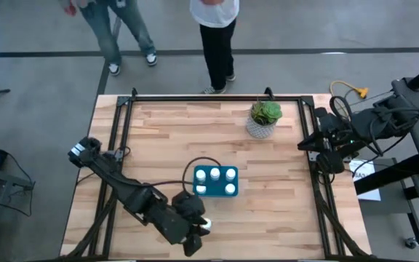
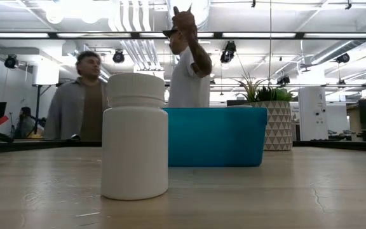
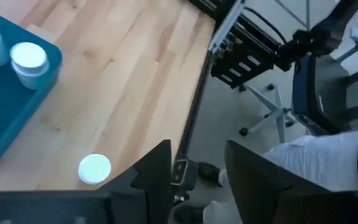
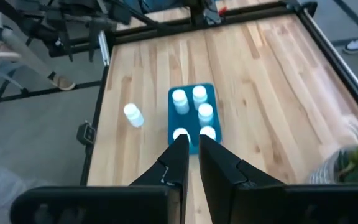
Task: Pick and place pill bottles into a basket
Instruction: Put the white pill bottle into the blue bin
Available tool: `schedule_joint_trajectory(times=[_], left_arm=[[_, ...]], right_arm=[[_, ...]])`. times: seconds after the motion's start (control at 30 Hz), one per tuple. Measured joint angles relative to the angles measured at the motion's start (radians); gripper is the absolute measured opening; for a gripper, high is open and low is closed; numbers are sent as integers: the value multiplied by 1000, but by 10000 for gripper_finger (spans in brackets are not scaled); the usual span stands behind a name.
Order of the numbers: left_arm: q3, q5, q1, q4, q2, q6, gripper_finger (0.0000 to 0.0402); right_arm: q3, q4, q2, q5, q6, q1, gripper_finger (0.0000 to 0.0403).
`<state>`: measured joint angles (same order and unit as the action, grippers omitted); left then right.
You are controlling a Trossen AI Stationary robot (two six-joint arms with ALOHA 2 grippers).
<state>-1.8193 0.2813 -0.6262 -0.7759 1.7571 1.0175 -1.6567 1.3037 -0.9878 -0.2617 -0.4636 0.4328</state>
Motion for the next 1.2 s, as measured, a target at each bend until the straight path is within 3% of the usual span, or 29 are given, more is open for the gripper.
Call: schedule_joint_trajectory(times=[0.17,0.47,0.8,1.2], left_arm=[[-126,-27,0,-60,78,-3,111],[-203,-47,-2,-91,173,-2,108],[-216,-71,-2,-109,227,-38,108],[-211,-91,7,-126,232,-222,108]], right_arm=[[101,-5,76,1,-41,0,31],[235,-13,181,1,-87,0,31],[341,-66,288,1,-124,0,31],[423,-92,353,0,-166,0,31]])
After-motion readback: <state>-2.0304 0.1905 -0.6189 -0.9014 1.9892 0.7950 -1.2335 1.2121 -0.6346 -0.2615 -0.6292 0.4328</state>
